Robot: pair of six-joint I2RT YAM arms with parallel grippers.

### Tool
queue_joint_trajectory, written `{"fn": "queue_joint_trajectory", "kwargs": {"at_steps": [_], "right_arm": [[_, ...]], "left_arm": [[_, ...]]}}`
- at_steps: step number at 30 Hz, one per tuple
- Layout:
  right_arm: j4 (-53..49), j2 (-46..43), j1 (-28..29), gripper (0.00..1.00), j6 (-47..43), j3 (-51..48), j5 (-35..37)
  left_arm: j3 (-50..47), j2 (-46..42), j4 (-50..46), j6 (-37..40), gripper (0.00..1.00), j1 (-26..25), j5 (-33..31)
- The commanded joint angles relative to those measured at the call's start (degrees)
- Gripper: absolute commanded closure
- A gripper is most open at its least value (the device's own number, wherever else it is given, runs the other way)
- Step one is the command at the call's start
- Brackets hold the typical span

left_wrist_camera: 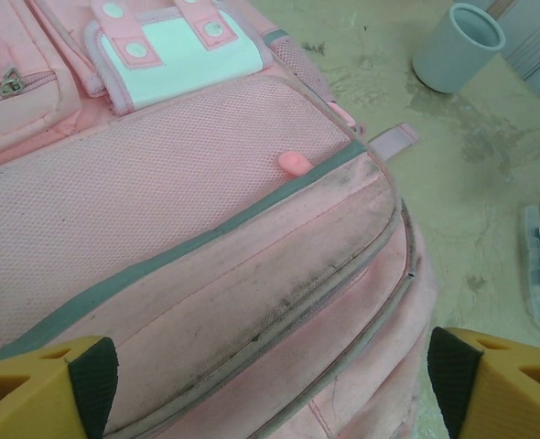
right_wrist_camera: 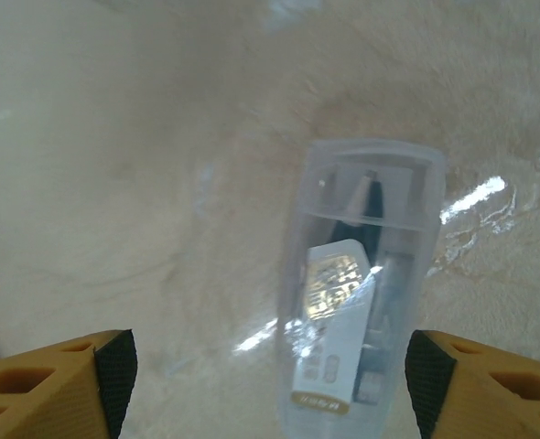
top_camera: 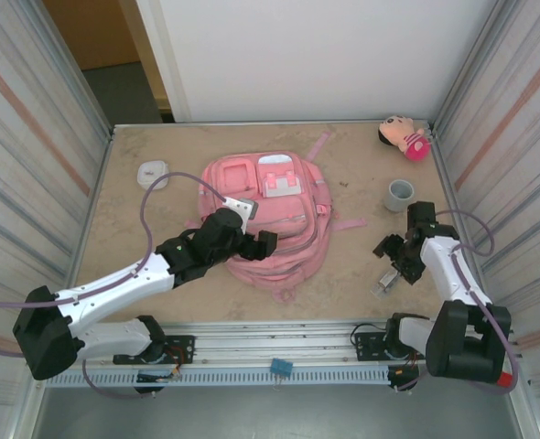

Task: Pack the student bag

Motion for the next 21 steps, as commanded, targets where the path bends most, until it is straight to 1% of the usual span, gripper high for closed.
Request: {"fn": "queue_joint_trajectory", "kwargs": {"at_steps": [1, 6, 9, 12, 15, 19, 21], "right_arm": [[5.2, 1.0, -1.0, 0.22, 3.0, -2.6, -2.0], [9.5, 3.2, -0.4, 0.23, 3.5, -3.7, -6.7], [12.0, 5.2, 2.5, 0.23, 3.4, -2.9, -9.0], [13.4, 6.4, 6.9, 0.23, 3.3, -0.7, -8.7], [11.0, 5.5, 9.3, 0.23, 3.4, 2.3, -5.8], [1.8, 4.7, 9.2, 0.20, 0.6, 6.5, -0.3], [-2.1, 6.1, 9.2, 0.20, -2.6, 8.2, 0.5]], "left_arm": [[0.1, -0.6, 1.3, 1.3, 0.10, -0.4, -0.6], [-0.5, -0.5, 2.0, 1.7, 0.10, -0.4, -0.8], [-0.6, -0.3, 2.3, 1.7, 0.10, -0.4, -0.7], [-0.3, 0.0, 2.4, 1.6, 0.10, -0.4, -0.6], [-0.2, -0.1, 2.0, 1.4, 0.10, -0.4, -0.5], [-0.6, -0.7, 1.8, 1.4, 0.09, -0.5, -1.0], [-0.6, -0.8, 2.1, 1.7, 0.10, -0.4, -1.1]]}}
